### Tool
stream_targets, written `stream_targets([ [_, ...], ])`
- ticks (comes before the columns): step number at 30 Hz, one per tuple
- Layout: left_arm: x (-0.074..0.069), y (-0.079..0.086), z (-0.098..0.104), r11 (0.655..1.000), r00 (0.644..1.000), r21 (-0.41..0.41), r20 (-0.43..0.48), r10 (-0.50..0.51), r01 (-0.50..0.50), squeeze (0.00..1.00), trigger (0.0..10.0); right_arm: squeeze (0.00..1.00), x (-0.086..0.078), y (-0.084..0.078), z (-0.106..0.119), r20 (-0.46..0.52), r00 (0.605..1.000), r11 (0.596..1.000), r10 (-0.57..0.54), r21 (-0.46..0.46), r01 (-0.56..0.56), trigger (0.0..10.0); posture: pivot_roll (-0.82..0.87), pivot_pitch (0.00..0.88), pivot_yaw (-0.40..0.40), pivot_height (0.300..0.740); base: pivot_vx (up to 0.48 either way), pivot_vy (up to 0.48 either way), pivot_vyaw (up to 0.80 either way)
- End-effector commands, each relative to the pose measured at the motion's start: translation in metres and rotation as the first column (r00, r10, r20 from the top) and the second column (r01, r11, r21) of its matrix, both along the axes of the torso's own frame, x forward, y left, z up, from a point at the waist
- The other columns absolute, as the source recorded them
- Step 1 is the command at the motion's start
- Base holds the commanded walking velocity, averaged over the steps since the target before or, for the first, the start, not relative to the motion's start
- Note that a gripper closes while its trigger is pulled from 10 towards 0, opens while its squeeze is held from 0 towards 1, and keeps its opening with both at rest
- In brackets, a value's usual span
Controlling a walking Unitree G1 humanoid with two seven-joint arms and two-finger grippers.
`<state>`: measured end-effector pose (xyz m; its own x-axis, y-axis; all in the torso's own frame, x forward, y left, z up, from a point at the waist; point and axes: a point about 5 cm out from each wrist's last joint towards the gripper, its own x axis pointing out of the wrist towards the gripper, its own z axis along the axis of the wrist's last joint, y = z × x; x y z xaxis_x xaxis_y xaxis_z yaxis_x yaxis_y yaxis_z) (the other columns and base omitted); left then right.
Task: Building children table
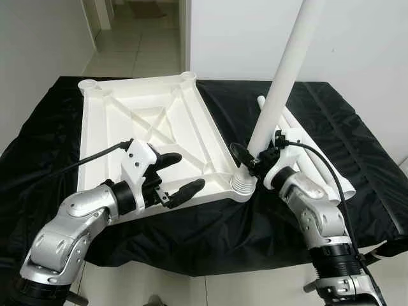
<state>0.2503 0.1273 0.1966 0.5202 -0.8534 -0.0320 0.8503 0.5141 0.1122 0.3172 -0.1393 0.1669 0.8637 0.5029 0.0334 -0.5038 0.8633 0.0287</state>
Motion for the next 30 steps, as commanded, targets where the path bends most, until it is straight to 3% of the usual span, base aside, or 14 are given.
stream_targets([
  [1, -0.002, -0.001, 0.004, 1.000, 1.000, 0.007, 0.007, -0.027, 0.027, 0.00, 10.0, 0.00, -0.011, -0.005, -0.037, -0.111, 0.994, 0.992, 0.008, -0.126, -0.022, 10.0, 0.00, 0.085, 0.012, 0.740, 0.000, 0.000, 0.00],
  [9, -0.002, 0.000, 0.005, 1.000, 1.000, 0.001, 0.009, -0.023, 0.023, 0.00, 10.0, 0.00, -0.022, 0.001, -0.034, -0.046, 0.995, 0.987, 0.091, -0.126, -0.096, 10.0, 0.00, 0.089, 0.011, 0.740, 0.000, 0.000, 0.00],
  [25, -0.001, 0.001, 0.008, 1.000, 1.000, 0.002, 0.016, -0.026, 0.026, 0.00, 10.0, 0.00, -0.014, -0.012, -0.036, -0.042, 0.999, 0.995, -0.003, -0.099, -0.002, 10.0, 0.00, 0.083, 0.019, 0.740, 0.000, 0.000, 0.00],
  [30, -0.001, 0.002, 0.008, 1.000, 1.000, 0.005, 0.018, -0.024, 0.024, 0.00, 10.0, 0.00, -0.012, -0.008, -0.035, -0.045, 0.999, 0.996, -0.009, -0.093, 0.004, 10.0, 0.00, 0.078, 0.018, 0.740, 0.000, 0.000, 0.00],
])
